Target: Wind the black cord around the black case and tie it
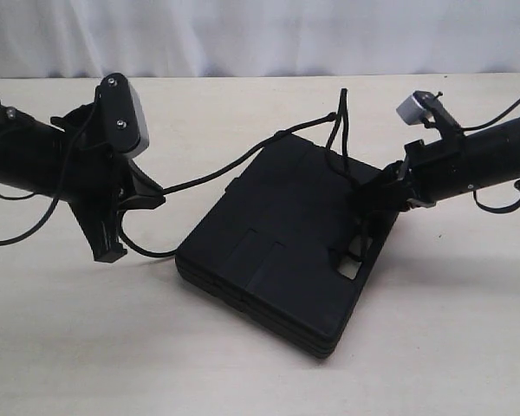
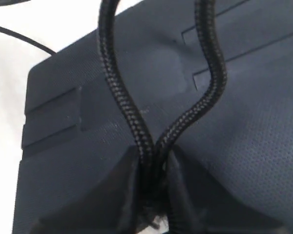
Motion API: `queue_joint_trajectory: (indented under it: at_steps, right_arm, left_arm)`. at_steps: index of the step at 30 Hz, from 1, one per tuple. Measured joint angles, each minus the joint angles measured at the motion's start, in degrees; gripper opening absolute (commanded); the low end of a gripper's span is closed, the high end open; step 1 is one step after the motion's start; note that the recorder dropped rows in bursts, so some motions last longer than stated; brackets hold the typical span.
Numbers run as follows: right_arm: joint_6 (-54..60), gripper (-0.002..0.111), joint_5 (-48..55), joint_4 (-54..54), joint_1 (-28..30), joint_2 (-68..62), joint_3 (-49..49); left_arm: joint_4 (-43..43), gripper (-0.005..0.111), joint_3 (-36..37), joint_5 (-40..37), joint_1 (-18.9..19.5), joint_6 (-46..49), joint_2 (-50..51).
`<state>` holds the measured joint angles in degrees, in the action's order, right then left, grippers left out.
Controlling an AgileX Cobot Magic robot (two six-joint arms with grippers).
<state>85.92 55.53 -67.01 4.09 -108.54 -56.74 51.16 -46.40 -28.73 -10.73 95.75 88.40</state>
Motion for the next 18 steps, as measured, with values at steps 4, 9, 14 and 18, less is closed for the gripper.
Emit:
queue_joint_trajectory:
  at_steps: [4,9,14,18]
  right_arm:
    - [0.52,0.004,0.0,-0.29,0.35,-1.75,0.0]
    - [1.85,0.004,-0.2,-3.08,0.41,-3.49,0.0]
    - [2.24,0.004,-0.2,-4.72,0.65,-4.09,0.0]
    - [2.33,0.004,0.34,-5.34,2.52,-4.35,0.0]
  left_arm:
    - [0.0,0.0,0.0,-0.38,0.0,1.38,0.0]
    - [-0.09,0.0,0.0,-2.09,0.0,2.77,0.0]
    - [-1.84,0.0,0.0,-3.18,0.0,3.43,0.0]
    - [-2.86,0.0,0.0,-3.18,0.0,3.9,0.0]
